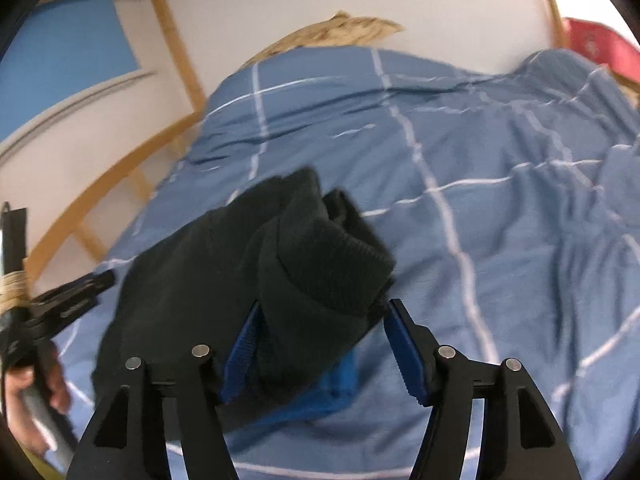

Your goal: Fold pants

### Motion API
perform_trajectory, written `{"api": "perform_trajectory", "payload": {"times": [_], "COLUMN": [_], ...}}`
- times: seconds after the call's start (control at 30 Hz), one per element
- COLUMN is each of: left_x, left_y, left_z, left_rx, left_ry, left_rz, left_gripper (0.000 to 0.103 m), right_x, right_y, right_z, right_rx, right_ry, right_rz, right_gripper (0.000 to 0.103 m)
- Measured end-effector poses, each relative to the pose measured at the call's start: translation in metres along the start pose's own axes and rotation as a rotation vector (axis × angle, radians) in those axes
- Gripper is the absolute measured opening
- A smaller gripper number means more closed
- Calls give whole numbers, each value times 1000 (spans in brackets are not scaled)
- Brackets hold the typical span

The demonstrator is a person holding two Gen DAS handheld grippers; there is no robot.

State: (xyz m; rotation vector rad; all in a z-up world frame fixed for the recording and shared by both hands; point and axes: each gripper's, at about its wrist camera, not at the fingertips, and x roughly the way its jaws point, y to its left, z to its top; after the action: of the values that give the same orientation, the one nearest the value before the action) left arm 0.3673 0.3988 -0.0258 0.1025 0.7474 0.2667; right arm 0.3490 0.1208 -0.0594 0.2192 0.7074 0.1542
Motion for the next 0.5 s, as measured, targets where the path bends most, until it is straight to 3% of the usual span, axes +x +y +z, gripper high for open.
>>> {"api": "perform_trajectory", "payload": {"times": [0.17, 0.23, 0.37, 0.5], "left_x": [-38, -63, -115, -173], "left_y": [-2, -12, -35, -64], "left_z": [0, -6, -17, -32], "left_rx": [-29, -4, 43, 69], "left_ry": [-47, -67, -117, -174], "left_rz": [5, 7, -11, -40], "left_gripper": [50, 62, 68, 80], "right_x": [-36, -54, -95, -137], "right_y": [-5, -12, -29, -54], "right_z": [4, 6, 10, 12], "right_rx": [-38, -58, -122, -159], "right_ry": [-123, -164, -228, -232], "right_rz": [-132, -133, -115, -87], "right_gripper": [71, 72, 90, 93]}}
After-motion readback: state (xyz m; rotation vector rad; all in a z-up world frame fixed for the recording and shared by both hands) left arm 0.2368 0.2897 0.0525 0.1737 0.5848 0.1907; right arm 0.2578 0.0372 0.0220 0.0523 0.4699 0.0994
